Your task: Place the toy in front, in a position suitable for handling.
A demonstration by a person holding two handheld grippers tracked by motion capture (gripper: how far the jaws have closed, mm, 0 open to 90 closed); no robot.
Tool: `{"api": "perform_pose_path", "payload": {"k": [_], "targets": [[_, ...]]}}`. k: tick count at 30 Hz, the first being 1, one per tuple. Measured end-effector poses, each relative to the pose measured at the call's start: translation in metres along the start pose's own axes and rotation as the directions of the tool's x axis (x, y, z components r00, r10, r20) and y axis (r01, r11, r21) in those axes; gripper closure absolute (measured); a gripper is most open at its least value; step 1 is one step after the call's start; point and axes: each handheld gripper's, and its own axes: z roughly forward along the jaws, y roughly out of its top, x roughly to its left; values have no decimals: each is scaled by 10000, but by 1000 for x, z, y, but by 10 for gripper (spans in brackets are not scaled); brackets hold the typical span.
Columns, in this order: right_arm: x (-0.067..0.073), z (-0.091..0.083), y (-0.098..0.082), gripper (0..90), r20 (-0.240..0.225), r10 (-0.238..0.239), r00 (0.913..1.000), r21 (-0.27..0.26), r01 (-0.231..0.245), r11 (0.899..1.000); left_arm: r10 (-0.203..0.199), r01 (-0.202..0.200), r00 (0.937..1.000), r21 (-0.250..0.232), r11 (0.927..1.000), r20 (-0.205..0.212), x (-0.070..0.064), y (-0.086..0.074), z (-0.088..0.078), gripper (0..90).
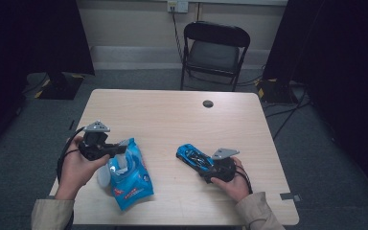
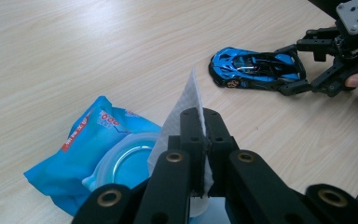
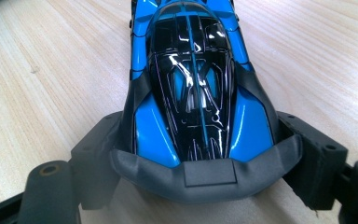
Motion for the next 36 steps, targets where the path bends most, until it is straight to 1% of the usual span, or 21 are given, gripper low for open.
{"api": "perform_pose_path", "payload": {"k": [2, 4, 11, 16, 18, 20, 26, 28, 31, 35, 36], "targets": [[0, 0, 0, 225, 0, 0, 10000, -1, 0, 10000, 121, -121, 9999, 95, 9999, -21, 0, 2, -1, 891], [0, 0, 0, 225, 0, -1, 10000, 0, 1, 10000, 144, -144, 9999, 137, 9998, -41, 0, 4, -2, 892], [0, 0, 0, 225, 1, 0, 10000, 0, 0, 10000, 37, -37, 10000, 73, 10000, -8, -1, 8, -4, 892], [0, 0, 0, 225, -2, 2, 10000, 0, -2, 10000, 55, -55, 10000, 41, 10000, -62, -2, 13, -6, 893], [0, 0, 0, 224, -2, 1, 10000, 0, -1, 10000, 159, -159, 9999, 80, 9998, -56, -2, 15, -7, 893], [0, 0, 0, 225, -4, 4, 10000, 0, -4, 10000, 178, -178, 9998, 105, 9998, -48, -2, 16, -7, 893], [0, 0, 0, 225, -1, 23, 10000, -9, -23, 10000, 111, -110, 9999, 114, 9999, -90, -4, 20, -9, 893], [0, 0, 0, 225, 4, 5, 10000, -19, -5, 10000, 153, -151, 9998, 130, 9998, -86, -3, 21, -10, 893], [0, 0, 0, 225, 4, 5, 10000, -17, -5, 10000, 123, -122, 9999, 49, 9999, -112, -4, 23, -12, 893], [0, 0, 0, 225, 5, 5, 10000, -18, -5, 10000, 87, -88, 10000, -307, 9995, -33, -4, 31, -20, 893], [0, 0, 0, 225, 9, 7, 10000, -18, -7, 10000, 80, -82, 10000, -463, 9989, -25, -5, 35, -24, 893]]}}
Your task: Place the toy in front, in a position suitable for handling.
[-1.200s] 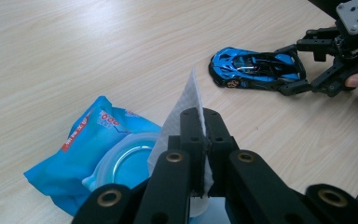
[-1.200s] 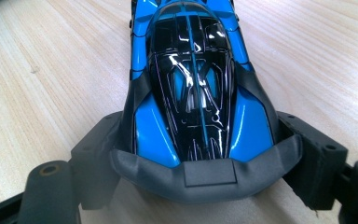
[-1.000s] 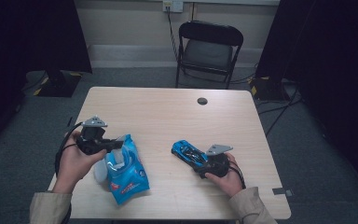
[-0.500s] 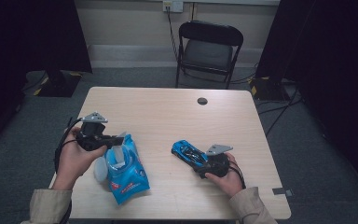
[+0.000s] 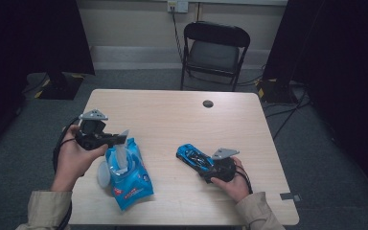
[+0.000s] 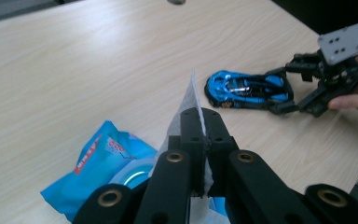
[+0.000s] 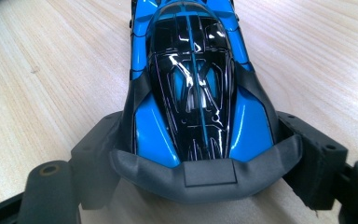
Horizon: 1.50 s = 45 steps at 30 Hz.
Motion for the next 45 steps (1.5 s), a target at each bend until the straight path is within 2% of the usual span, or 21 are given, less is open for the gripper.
{"api": "perform_pose_path", "payload": {"k": [6, 12, 14, 23, 24, 33, 45], "targets": [[0, 0, 0, 225, -5, -7, 10000, -1, 7, 10000, 281, -281, 9996, 120, 9995, 13, -3, 13, -2, 893], [0, 0, 0, 225, -8, 5, 10000, 6, -5, 10000, 259, -259, 9997, -55, 9996, 11, -5, 18, -2, 893], [0, 0, 0, 225, -8, 4, 10000, 2, -4, 10000, 388, -388, 9992, -7, 9992, -27, -4, 21, -3, 893], [0, 0, 0, 225, -20, -1, 10000, 3, 1, 10000, 360, -359, 9993, -174, 9992, 67, -5, 33, -7, 892], [0, 0, 0, 225, -20, 1, 10000, 4, -1, 10000, 475, -474, 9988, -137, 9988, 74, -5, 34, -7, 892], [0, 0, 0, 226, -37, -6, 10000, 13, 6, 10000, 602, -600, 9981, -181, 9980, 117, -11, 47, -6, 892], [0, 0, 0, 226, -49, -10, 10000, 15, 10, 10000, 543, -538, 9983, -260, 9982, 191, -11, 60, -12, 892]]}}
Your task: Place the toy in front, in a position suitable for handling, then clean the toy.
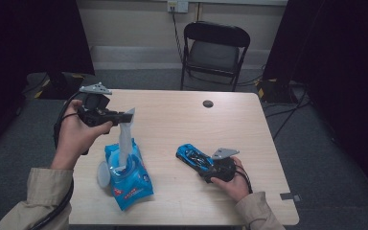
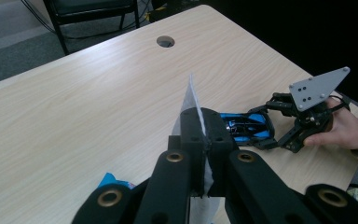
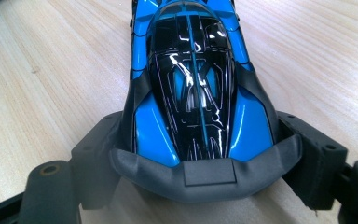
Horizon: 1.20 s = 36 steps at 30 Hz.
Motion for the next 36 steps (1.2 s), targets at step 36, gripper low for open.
{"api": "perform_pose_path", "payload": {"k": [36], "targets": [[0, 1, 1, 228, -28, -38, 10000, 3, 38, 10000, 334, -318, 9984, -369, 9988, 451, -14, 32, 3, 891]]}}
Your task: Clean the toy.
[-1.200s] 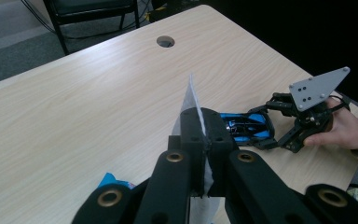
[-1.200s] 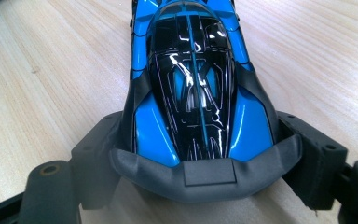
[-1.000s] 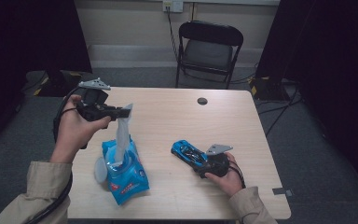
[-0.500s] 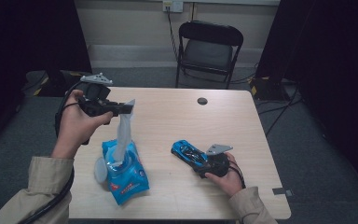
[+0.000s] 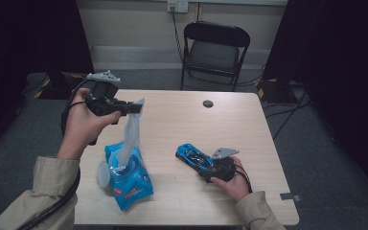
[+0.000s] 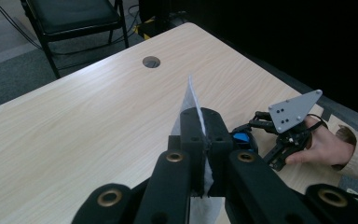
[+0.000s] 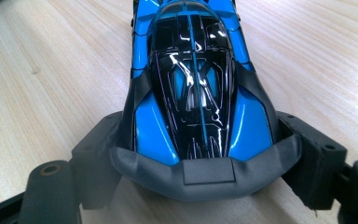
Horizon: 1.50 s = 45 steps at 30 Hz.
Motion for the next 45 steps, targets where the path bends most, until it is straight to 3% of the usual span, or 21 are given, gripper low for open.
{"api": "perform_pose_path", "payload": {"k": [11, 17, 25, 45], "targets": [[0, 0, 0, 234, -8, -30, 10000, -8, 30, 10000, 106, -104, 9998, -187, 9998, 147, -5, 13, 2, 892], [0, 0, 0, 234, -10, -25, 10000, -5, 25, 10000, 257, -236, 9987, -474, 9986, 443, -14, 24, 8, 892], [0, 0, 0, 234, -9, -25, 10000, -3, 25, 10000, 542, -511, 9962, -467, 9976, 681, -27, 34, 19, 892], [0, 0, 0, 234, -9, -26, 10000, -7, 26, 10000, 633, -581, 9908, -466, 9972, 1194, -44, 26, 62, 891]]}}
